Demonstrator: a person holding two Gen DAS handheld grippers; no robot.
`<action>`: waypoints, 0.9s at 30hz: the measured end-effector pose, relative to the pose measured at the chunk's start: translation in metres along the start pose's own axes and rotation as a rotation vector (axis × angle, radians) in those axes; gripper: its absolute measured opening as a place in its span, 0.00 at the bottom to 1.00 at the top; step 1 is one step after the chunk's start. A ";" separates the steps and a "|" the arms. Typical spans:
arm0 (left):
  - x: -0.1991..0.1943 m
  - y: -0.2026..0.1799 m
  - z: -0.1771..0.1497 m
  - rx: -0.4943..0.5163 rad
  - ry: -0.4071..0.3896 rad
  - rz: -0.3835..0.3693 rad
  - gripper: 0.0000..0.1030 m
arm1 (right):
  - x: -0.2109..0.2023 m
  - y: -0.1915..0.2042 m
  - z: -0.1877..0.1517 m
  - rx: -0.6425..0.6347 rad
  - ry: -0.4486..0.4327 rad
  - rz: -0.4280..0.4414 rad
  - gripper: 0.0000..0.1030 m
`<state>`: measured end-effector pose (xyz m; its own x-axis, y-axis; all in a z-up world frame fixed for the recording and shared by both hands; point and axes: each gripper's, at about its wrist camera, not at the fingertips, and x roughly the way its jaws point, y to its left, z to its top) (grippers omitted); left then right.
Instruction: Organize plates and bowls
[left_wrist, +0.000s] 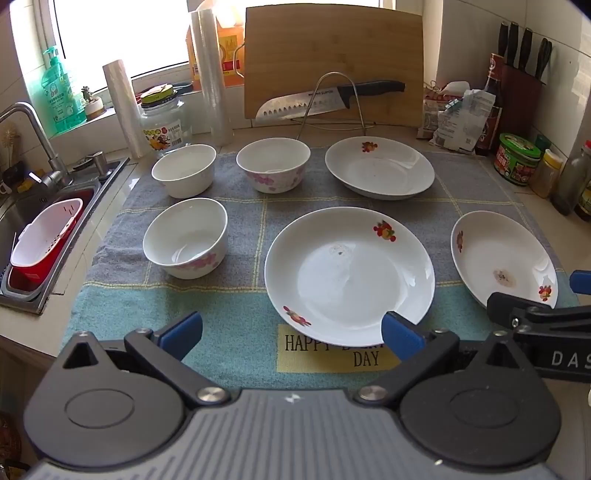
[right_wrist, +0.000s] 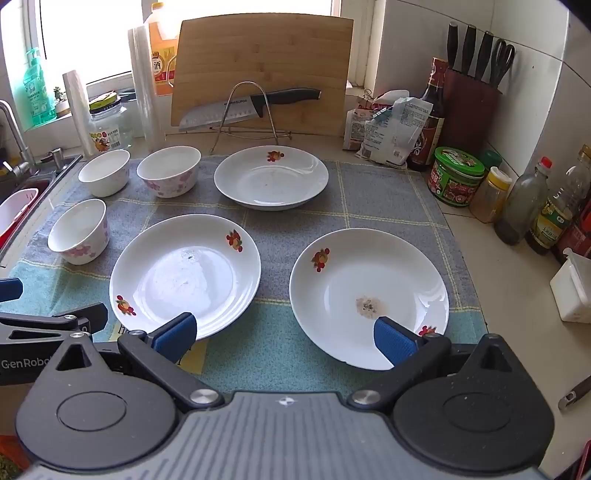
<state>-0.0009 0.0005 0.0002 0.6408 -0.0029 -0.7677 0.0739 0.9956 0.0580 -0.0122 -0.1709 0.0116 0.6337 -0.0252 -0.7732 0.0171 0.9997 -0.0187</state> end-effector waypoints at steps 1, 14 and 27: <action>0.000 -0.001 0.002 0.001 -0.001 0.001 0.99 | 0.000 0.000 0.000 -0.001 -0.001 0.000 1.00; -0.003 -0.001 0.003 0.002 -0.003 0.002 0.99 | -0.003 -0.001 0.003 -0.004 -0.007 0.001 1.00; -0.008 -0.001 0.004 0.000 -0.006 0.005 0.99 | -0.003 -0.001 0.000 -0.007 -0.012 -0.001 1.00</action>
<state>-0.0030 -0.0007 0.0086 0.6458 0.0018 -0.7635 0.0709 0.9955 0.0623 -0.0145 -0.1713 0.0139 0.6432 -0.0258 -0.7653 0.0117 0.9996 -0.0239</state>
